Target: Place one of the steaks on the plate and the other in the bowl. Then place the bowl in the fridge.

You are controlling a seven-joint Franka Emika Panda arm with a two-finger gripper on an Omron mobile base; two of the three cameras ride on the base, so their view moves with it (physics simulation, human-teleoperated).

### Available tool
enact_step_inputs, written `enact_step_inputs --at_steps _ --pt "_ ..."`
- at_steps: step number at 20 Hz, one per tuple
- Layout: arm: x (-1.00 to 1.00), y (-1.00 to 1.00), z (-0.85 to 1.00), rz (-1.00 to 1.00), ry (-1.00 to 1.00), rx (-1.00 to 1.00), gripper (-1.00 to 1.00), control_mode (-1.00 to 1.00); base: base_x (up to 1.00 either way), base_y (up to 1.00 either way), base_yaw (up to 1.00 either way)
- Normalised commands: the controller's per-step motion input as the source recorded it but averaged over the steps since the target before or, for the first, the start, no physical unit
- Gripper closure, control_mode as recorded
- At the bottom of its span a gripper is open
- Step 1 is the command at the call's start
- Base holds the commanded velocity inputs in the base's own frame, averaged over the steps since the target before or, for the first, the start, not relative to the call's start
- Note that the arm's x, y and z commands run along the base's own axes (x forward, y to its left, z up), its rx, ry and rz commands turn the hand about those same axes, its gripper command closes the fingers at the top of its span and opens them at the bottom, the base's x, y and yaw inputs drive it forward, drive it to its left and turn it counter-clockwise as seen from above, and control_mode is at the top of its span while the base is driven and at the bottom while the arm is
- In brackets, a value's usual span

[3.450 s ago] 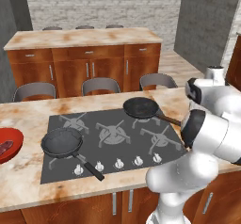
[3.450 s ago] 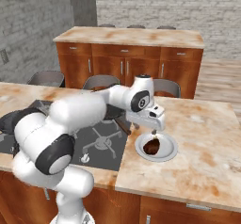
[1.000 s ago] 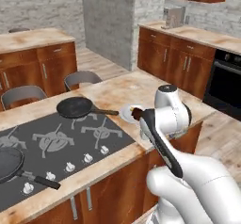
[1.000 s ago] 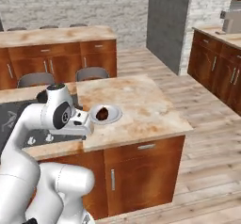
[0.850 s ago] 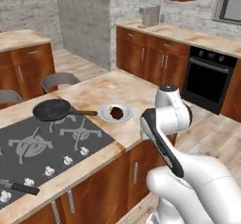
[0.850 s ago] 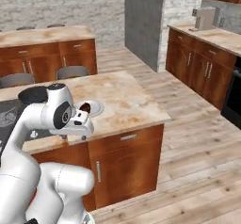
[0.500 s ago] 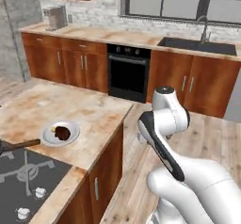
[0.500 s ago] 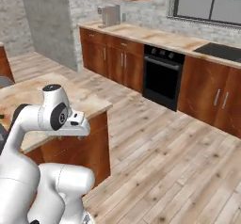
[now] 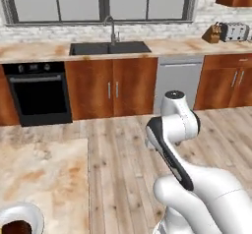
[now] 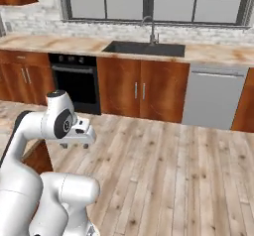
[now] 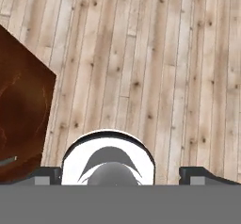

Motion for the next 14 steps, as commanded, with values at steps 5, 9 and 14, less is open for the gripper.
enact_step_inputs --at_steps 5,9,14 --pt "0.00 0.00 0.00 0.00 0.00 0.00 -1.00 1.00 0.15 0.00 -0.96" --pt "0.00 0.00 0.00 0.00 0.00 0.00 -1.00 1.00 0.00 0.00 -1.00" --pt "0.00 0.00 0.00 0.00 0.00 0.00 -1.00 1.00 0.05 -0.05 -0.97"
